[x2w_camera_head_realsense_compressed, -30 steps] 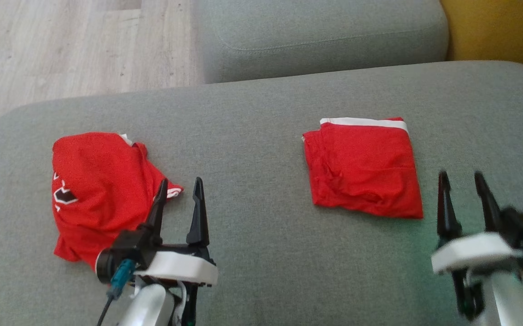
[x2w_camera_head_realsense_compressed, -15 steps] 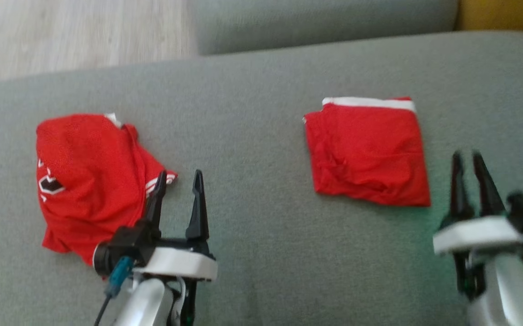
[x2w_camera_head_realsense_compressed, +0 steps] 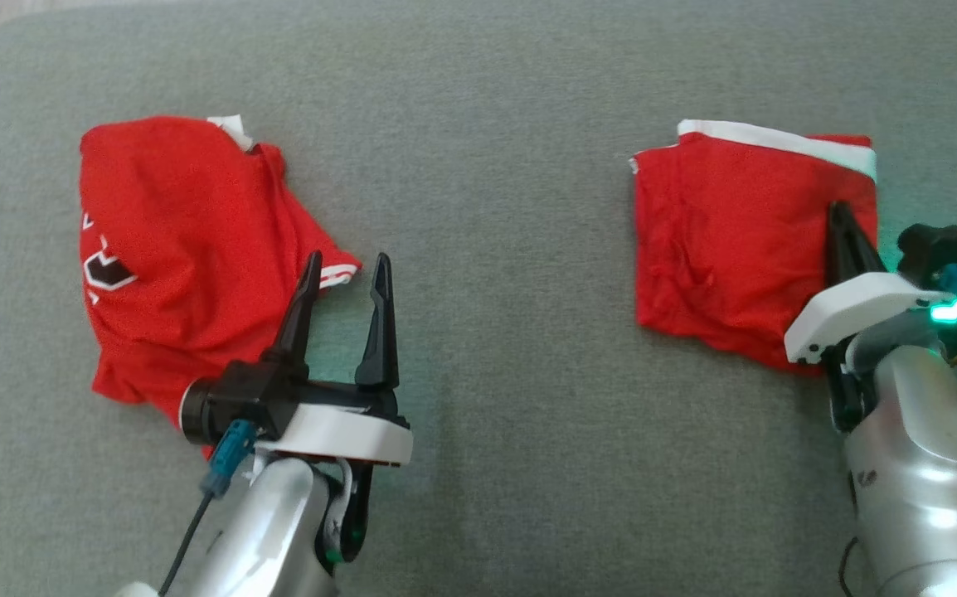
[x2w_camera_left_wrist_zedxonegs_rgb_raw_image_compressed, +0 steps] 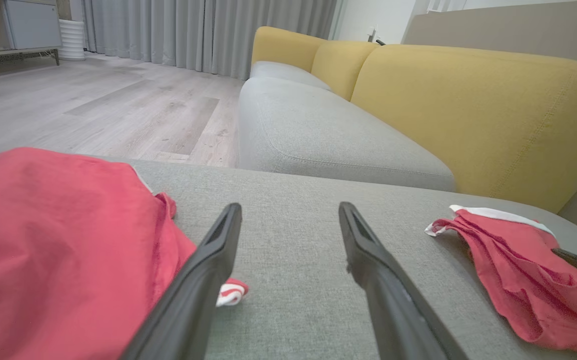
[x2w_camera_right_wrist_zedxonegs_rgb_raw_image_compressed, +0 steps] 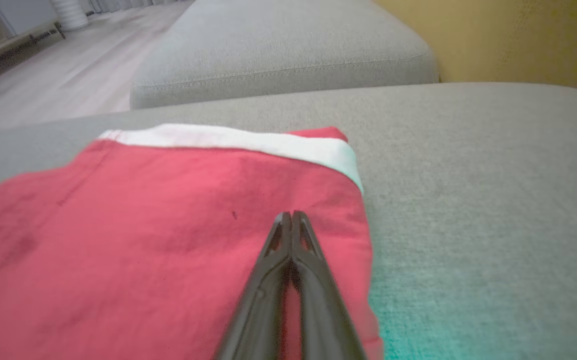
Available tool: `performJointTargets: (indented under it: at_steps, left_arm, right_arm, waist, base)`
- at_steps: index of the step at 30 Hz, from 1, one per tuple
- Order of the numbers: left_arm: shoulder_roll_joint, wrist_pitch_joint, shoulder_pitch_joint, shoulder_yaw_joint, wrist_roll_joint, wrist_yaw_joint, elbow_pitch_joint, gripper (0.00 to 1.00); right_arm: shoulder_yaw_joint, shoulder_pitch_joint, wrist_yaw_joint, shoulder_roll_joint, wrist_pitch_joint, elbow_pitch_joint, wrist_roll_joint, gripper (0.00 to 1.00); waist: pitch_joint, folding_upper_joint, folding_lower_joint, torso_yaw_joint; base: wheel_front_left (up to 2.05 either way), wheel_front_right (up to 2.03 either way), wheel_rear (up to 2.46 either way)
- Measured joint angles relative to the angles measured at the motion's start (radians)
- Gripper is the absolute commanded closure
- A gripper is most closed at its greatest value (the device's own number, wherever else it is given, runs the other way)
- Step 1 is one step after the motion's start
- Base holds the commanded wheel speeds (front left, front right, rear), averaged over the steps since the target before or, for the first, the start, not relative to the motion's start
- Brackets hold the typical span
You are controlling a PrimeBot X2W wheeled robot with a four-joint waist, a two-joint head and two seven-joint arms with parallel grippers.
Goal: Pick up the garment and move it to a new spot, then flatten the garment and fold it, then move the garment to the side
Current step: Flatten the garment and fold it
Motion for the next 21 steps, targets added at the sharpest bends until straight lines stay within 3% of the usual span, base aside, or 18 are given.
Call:
performJointTargets:
  at_steps: [4, 7, 13, 16, 21]
  left_arm:
    - [0.0, 0.0, -0.007, -0.007, 0.0, 0.001, 0.009, 0.0]
    - [0.0, 0.0, -0.007, -0.008, 0.0, 0.003, 0.011, 0.0]
    - [0.0, 0.0, -0.007, -0.017, 0.0, 0.006, 0.012, 0.0]
    - [0.0, 0.0, -0.007, -0.021, 0.0, 0.007, 0.012, 0.0]
    - [0.0, 0.0, -0.007, -0.023, 0.0, 0.007, 0.019, 0.0]
  right_arm:
    - [-0.012, -0.047, 0.0, -0.009, -0.051, 0.106, -0.034, 1.0]
    - [0.017, -0.077, 0.0, -0.007, -0.076, 0.113, -0.022, 1.0]
    - [0.201, -0.119, 0.0, -0.006, -0.083, 0.118, 0.102, 1.0]
    - [0.293, -0.121, 0.0, -0.002, -0.079, 0.184, 0.142, 1.0]
    - [0.362, -0.118, 0.0, -0.004, -0.074, 0.266, 0.195, 1.0]
  waist:
    - [0.003, 0.0, -0.0002, 0.016]
    - [-0.011, 0.0, -0.0005, 0.014]
    - [-0.025, 0.0, -0.0004, 0.018]
    - [-0.027, 0.0, -0.0004, 0.021]
    - [-0.039, 0.0, -0.0004, 0.028]
  base:
    - [0.0, 0.0, 0.0]
    - [0.0, 0.0, 0.0]
    - [0.0, 0.0, 0.0]
    - [0.0, 0.0, 0.0]
    - [0.0, 0.0, 0.0]
